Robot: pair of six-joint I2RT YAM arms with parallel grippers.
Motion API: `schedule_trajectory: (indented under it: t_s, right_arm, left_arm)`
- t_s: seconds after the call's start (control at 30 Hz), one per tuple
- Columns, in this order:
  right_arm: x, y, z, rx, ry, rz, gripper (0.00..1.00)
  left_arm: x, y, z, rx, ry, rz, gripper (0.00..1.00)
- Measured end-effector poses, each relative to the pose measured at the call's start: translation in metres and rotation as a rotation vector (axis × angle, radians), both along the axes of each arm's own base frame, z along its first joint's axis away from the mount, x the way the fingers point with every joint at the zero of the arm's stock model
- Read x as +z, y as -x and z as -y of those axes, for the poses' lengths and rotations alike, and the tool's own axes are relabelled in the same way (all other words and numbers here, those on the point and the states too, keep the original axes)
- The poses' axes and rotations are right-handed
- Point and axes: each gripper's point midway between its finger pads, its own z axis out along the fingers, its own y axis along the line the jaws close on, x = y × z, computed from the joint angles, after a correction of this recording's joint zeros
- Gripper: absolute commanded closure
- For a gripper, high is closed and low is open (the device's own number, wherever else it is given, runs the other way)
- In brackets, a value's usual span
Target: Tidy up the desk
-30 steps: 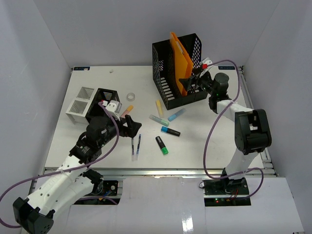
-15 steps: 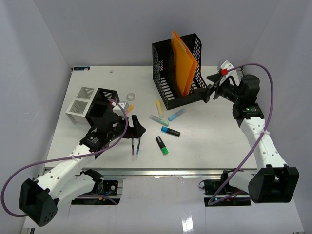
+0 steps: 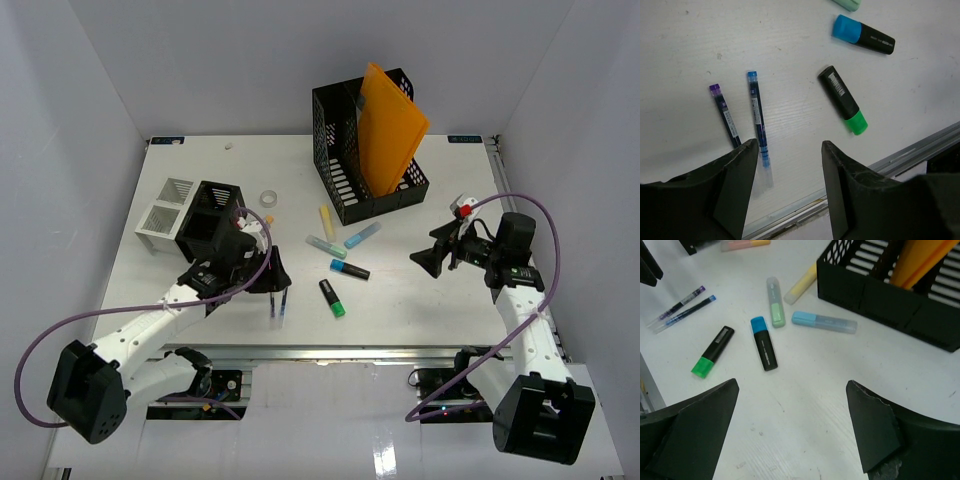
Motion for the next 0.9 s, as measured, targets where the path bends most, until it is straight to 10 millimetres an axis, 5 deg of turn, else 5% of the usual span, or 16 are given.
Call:
schedule_trajectory:
  t_s: [0.17, 0.57, 0.9]
  right_arm:
    - [-0.024, 0.002, 0.013, -0.053, -0.014, -0.070, 0.06]
    - [-0.016, -0.002, 0.022, -0.084, -0.008, -0.028, 0.04]
    - [-0.014, -0.003, 0.023, -0.088, -0.007, -0.018, 0.04]
  left_arm:
    - [-0.020, -0.001, -0.001, 0.010, -0.056, -0.071, 0.39]
    - [-0.046, -0.020, 0.021, -0.008, -0.226, -0.099, 0.44]
    - [-0.049, -0.033, 0.018, 0.014, -0.305, -0.080, 0.48]
